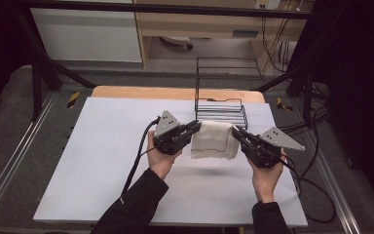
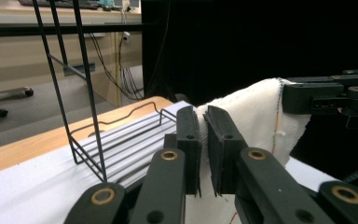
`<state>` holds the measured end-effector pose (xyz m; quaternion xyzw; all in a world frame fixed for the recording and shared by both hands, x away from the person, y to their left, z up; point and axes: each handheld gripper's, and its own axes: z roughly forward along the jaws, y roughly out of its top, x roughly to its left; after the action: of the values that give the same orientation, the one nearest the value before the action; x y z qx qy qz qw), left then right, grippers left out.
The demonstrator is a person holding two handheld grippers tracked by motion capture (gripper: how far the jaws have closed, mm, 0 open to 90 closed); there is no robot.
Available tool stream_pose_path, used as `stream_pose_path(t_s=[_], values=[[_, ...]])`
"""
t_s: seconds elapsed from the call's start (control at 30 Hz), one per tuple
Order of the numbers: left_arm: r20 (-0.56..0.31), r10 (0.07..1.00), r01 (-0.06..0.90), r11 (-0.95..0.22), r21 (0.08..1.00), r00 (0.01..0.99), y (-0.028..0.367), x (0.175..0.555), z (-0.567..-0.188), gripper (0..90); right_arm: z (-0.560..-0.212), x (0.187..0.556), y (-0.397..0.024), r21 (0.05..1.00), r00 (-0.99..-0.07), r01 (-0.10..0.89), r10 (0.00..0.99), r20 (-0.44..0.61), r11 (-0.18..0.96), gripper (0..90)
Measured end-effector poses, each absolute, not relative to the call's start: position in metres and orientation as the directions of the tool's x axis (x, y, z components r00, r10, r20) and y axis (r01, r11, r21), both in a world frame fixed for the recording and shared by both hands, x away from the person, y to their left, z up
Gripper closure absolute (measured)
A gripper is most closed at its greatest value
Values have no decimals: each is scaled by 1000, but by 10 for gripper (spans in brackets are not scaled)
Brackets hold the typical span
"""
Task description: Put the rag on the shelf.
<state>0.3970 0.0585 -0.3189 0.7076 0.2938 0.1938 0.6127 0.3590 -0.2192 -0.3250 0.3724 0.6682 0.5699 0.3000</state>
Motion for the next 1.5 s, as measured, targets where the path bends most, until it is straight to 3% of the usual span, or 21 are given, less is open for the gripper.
stream_pose_path(t_s=[1.5], values=[[-23, 687, 10, 24, 1000, 726, 50, 427, -242, 836, -244, 387, -216, 999, -480, -42, 876, -39, 21, 831]])
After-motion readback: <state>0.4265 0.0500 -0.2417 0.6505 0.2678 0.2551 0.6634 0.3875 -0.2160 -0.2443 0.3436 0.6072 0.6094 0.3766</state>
